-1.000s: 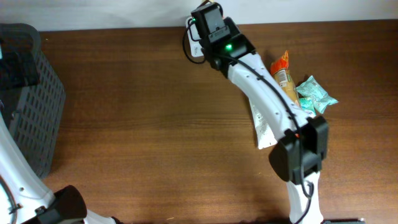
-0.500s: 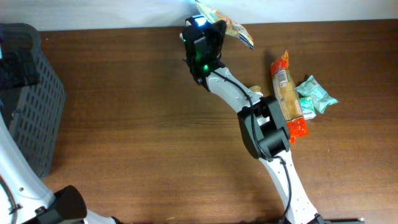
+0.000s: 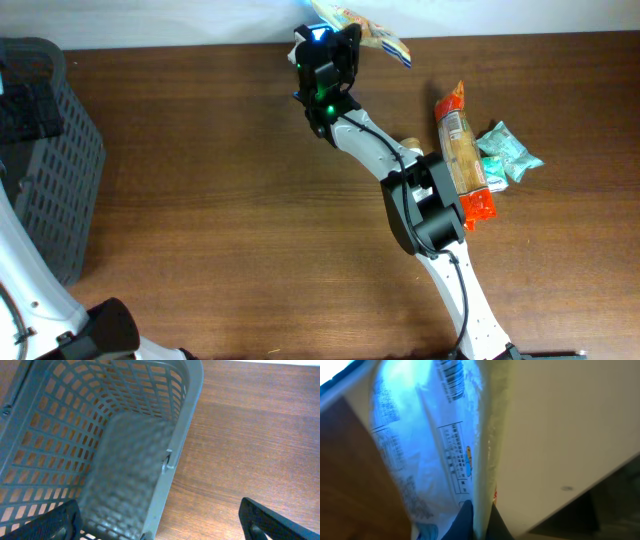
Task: Scan the item barcode
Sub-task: 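Carry the snack bag right and drop it onto the item pile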
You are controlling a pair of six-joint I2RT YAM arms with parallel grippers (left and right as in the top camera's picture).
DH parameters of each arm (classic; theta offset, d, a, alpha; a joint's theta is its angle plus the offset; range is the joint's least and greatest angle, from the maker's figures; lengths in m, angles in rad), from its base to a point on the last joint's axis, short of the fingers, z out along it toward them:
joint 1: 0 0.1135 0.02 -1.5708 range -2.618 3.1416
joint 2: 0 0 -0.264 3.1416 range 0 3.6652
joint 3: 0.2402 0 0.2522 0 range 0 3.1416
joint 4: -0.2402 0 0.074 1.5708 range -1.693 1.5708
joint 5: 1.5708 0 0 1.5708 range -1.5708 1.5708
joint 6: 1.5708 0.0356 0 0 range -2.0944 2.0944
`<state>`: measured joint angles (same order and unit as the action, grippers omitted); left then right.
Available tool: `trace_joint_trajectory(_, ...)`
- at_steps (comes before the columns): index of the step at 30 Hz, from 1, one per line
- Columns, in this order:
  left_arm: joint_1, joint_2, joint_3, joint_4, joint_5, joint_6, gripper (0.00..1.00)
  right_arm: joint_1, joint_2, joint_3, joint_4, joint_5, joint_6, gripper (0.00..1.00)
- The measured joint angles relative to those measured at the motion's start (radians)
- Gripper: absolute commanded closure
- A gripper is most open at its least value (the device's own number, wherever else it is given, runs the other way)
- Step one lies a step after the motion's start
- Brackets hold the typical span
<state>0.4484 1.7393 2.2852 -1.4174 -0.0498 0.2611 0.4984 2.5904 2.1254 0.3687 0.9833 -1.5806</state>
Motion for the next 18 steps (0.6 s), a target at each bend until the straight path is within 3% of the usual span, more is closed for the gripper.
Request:
trace_joint_trajectory(3, 0.000, 0.000, 0.000, 0.000, 0.000, 0.000, 0.01, 0.002, 0.003, 0.000, 0.095, 0.015, -0.106, 0.96)
trace_joint_trajectory(7, 0.000, 0.000, 0.000, 0.000, 0.000, 0.000, 0.01, 0.018, 0.003, 0.000, 0.100, 0.014, -0.162, 0.96)
trace_joint_trajectory(15, 0.000, 0.000, 0.000, 0.000, 0.000, 0.000, 0.01, 0.033, 0.003, 0.000, 0.100, 0.011, -0.176, 0.96)
trace_joint_trajectory(18, 0.000, 0.000, 0.000, 0.000, 0.000, 0.000, 0.01, 0.032, 0.001, 0.000, 0.055, 0.015, -0.111, 0.96)
